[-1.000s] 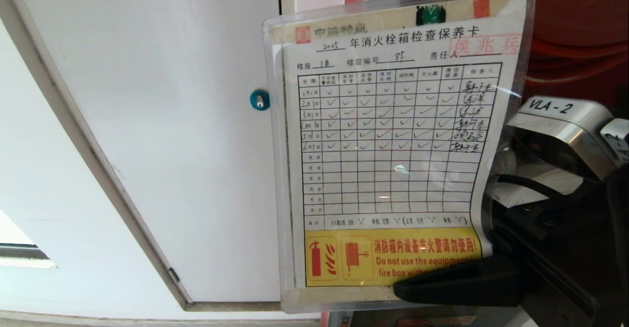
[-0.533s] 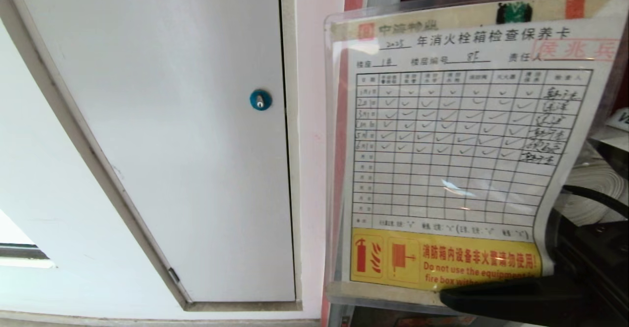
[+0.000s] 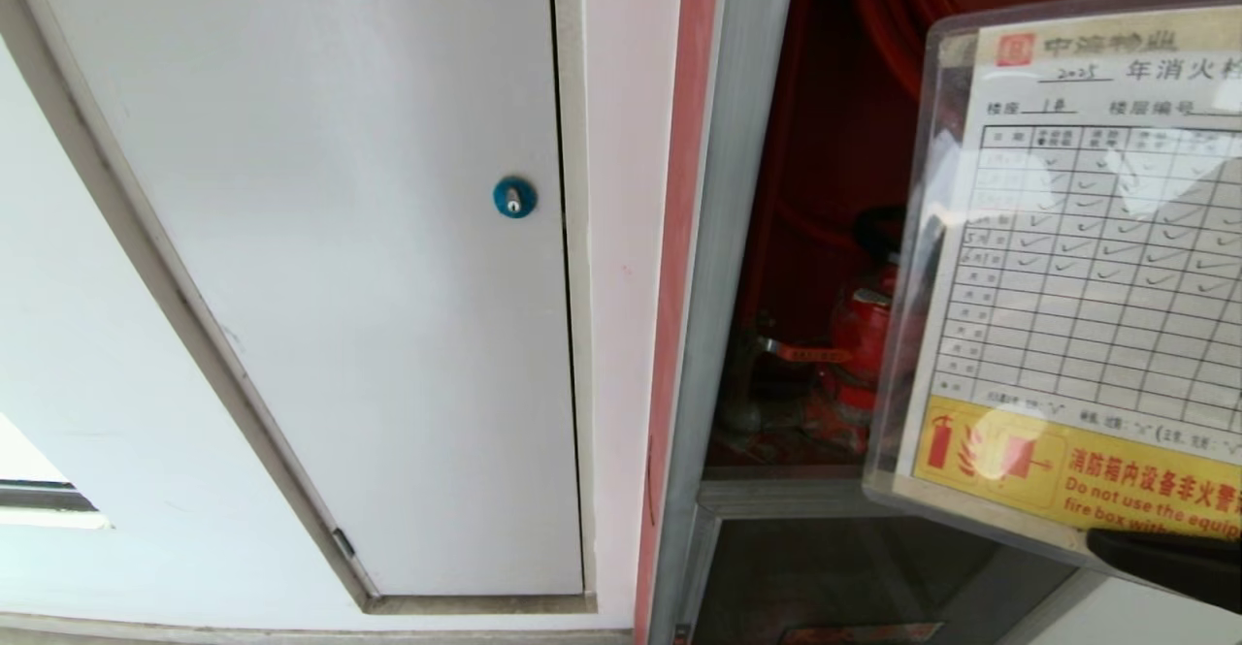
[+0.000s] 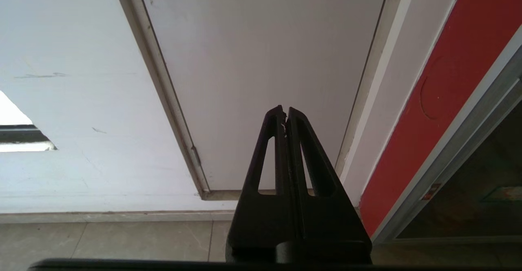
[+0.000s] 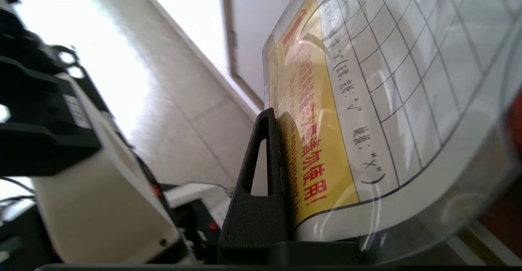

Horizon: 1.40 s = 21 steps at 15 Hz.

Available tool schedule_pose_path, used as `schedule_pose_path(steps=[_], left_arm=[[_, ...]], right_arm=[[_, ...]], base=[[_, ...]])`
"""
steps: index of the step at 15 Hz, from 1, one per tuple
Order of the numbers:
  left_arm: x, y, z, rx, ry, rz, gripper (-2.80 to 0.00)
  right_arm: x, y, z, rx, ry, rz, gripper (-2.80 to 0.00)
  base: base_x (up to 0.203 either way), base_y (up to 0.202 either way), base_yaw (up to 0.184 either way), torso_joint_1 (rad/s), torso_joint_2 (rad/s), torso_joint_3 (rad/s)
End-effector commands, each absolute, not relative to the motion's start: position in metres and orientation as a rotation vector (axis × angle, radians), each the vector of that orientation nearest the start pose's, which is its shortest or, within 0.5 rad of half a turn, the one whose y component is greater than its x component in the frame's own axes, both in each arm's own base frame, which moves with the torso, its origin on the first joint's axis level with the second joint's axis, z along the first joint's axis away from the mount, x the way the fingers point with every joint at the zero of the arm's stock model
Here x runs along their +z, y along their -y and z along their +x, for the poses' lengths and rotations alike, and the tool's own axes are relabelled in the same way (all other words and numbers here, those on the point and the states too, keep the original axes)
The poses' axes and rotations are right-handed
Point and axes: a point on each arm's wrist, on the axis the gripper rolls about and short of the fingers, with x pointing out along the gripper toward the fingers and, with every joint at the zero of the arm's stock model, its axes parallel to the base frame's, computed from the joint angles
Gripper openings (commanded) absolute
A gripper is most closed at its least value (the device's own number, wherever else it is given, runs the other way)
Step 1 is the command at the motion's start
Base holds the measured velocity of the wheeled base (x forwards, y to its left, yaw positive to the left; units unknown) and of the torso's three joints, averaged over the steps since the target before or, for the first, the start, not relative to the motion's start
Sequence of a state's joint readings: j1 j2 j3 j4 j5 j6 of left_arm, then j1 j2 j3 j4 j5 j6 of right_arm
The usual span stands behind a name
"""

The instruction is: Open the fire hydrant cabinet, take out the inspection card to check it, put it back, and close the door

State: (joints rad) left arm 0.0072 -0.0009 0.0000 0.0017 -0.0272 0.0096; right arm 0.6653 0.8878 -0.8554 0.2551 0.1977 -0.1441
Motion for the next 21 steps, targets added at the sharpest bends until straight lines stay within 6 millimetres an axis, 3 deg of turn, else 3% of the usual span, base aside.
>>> schedule_pose_path(steps=[1, 8, 18, 21], left_arm=[[0.075, 0.001, -0.023, -0.020, -0.001, 0.011, -2.80], [0.075, 0.001, -0.023, -0.020, -0.001, 0.009, -2.80], [0.075, 0.001, -0.023, -0.020, -0.001, 0.009, -2.80], [0.075, 0.001, -0.023, -0.020, -0.001, 0.010, -2.80]], right_arm=[[0.279, -0.045, 0.053, 0.815, -0.196, -0.233, -2.80], [0.285, -0.037, 0.058, 0.453, -0.255, -0.620, -2.80], [0.303, -0.041, 0.112, 0.070, -0.422, -1.148, -2.80], [0.303, -0.045, 0.122, 0.073, -0.446, -1.260, -2.80]], base=[[0.000, 0.000, 0.000, 0.000, 0.00, 0.000], [0.000, 0.000, 0.000, 0.000, 0.00, 0.000], [0.000, 0.000, 0.000, 0.000, 0.00, 0.000], [0.000, 0.000, 0.000, 0.000, 0.00, 0.000]])
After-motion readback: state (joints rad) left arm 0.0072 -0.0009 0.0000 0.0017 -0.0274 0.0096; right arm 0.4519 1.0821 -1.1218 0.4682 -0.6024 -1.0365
